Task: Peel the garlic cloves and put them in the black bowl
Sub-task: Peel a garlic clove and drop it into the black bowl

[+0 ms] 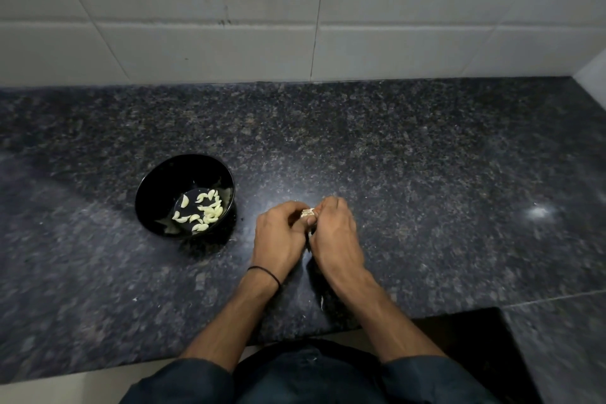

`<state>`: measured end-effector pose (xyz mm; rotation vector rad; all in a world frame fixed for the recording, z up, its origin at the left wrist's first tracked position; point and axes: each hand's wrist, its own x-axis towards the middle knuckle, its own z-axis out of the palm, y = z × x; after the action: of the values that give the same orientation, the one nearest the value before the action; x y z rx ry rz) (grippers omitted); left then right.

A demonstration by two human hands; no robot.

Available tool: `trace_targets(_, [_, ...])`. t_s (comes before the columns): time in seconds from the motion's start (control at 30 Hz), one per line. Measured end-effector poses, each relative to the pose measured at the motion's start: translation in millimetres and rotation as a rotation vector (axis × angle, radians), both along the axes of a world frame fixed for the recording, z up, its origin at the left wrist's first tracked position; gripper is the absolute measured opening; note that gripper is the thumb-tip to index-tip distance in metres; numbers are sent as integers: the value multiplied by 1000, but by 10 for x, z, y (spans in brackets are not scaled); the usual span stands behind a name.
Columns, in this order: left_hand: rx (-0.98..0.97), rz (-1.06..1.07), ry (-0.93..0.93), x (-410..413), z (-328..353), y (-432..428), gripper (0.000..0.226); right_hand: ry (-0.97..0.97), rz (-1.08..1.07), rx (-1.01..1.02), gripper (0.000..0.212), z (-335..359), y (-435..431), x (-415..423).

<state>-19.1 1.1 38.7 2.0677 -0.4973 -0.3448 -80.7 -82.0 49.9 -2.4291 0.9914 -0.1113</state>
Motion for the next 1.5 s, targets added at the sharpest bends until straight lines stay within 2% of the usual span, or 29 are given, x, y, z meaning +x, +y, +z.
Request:
trace_targets(0.1, [22,-5,67,-5,0,14,11,24,-4,-38,25,-28,48,-14])
trace_targets(0.27, [203,-165,-219,0,3,47,11,58,-7,-73,21,-31,105,-12])
trace_targets(0.33, [215,-200,-251,26,-10,67,11,55,-8,-39,19,-14,77,-6])
trace_targets(0.5, [93,-200,20,100,-97,141,11,106,84,-38,25,-56,27,-36])
trace_targets(0.57, [49,-185,113,146,-147,200,13,110,53,-14,17,-9,-23,-60])
trace_targets(0.63, [-61,-146,288,168,-174,268,21,56,-20,47,6,54,-88,-88])
trace_targets(0.7, [-221,-93,494,159,-193,330,22,-23,-72,142,17,79,-128,-126])
trace_targets(0.77, [-354,-64,630,139,-225,373,21,-106,-116,243,16,59,-88,-159])
trace_targets(0.93, [-561,-90,831,143,-311,454,34,-275,-319,558,17,-91,107,-221])
trace_targets(1.17, [-584,-42,936,146,-343,454,35,-447,-446,769,12,-159,328,-279])
trace_targets(1.33, [-602,-50,909,160,-367,419,28,-499,-471,777,11,-200,328,-315])
trace_targets(1.5, [-444,-41,609,136,-370,339,28,-571,-446,771,6,-208,200,-312])
